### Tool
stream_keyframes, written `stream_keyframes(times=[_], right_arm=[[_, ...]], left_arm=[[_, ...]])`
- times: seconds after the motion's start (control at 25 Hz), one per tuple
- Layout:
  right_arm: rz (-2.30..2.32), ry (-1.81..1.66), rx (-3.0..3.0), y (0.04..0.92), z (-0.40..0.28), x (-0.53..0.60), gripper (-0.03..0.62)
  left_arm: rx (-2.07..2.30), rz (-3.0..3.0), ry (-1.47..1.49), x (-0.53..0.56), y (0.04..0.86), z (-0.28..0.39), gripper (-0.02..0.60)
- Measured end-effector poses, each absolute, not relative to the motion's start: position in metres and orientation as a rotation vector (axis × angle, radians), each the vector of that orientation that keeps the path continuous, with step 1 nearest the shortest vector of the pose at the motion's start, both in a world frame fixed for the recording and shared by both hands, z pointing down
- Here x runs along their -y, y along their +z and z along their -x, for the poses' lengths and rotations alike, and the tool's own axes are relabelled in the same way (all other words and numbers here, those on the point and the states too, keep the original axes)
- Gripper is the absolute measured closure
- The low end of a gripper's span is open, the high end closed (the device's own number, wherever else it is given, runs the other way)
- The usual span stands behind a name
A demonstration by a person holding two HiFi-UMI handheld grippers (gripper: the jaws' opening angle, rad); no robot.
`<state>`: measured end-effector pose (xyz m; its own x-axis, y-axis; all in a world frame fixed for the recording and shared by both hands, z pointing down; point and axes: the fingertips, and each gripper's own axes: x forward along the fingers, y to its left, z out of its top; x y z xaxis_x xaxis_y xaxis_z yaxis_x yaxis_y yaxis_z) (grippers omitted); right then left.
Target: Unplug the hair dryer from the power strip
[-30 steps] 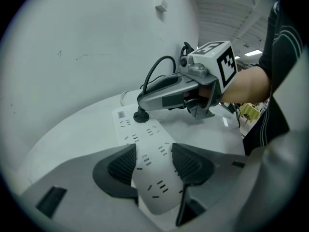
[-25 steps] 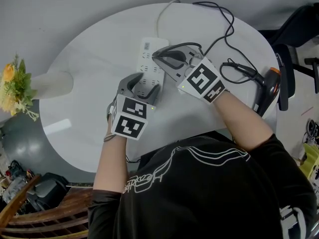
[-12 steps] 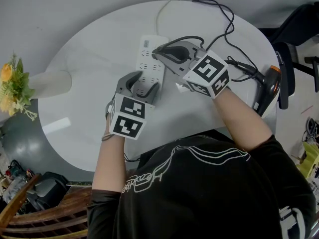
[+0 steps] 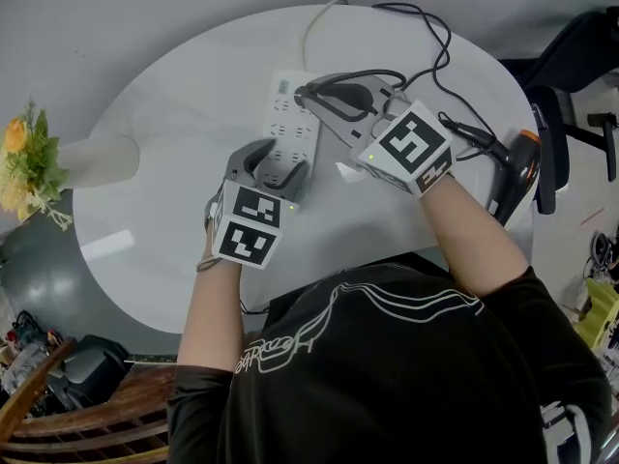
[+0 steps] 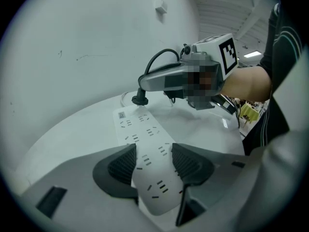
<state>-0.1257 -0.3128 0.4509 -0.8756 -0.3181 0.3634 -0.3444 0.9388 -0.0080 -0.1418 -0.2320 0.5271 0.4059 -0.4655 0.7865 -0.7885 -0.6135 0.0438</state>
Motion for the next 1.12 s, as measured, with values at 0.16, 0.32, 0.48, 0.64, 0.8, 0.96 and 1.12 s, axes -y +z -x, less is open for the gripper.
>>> stream_keyframes(times=[0.16, 0.32, 0.48, 0.64, 0.8, 0.96, 1.12], right_arm=[[-0.531, 0.175, 2.751, 0.45, 0.117, 0.315, 0.569], [-0.559, 0.243, 2.761, 0.448, 0.109, 0.31, 0.569], [-0.598, 0.317, 2.763, 0.443, 0.096, 0.306, 0.569], [-0.595, 0.382, 2.762, 0.434, 0.085, 0.303, 0.568], [-0.647, 0.428, 2.754, 0.42, 0.068, 0.302, 0.568], [-0.684, 0.434, 2.779, 0.4, 0.052, 0.296, 0.568], [-0.667, 0.425, 2.818, 0.376, 0.042, 0.276, 0.568]], left_arm=[[1.075, -2.252, 1.064, 0.232, 0.527, 0.141, 0.348], [1.099, -2.242, 1.035, 0.234, 0.525, 0.142, 0.375], [1.125, -2.229, 1.004, 0.233, 0.52, 0.147, 0.443], [1.183, -2.249, 0.888, 0.236, 0.5, 0.149, 0.472], [1.229, -2.246, 0.715, 0.233, 0.471, 0.147, 0.524], [1.275, -2.283, 0.563, 0.225, 0.436, 0.141, 0.568], [1.321, -2.324, 0.411, 0.207, 0.396, 0.133, 0.575]])
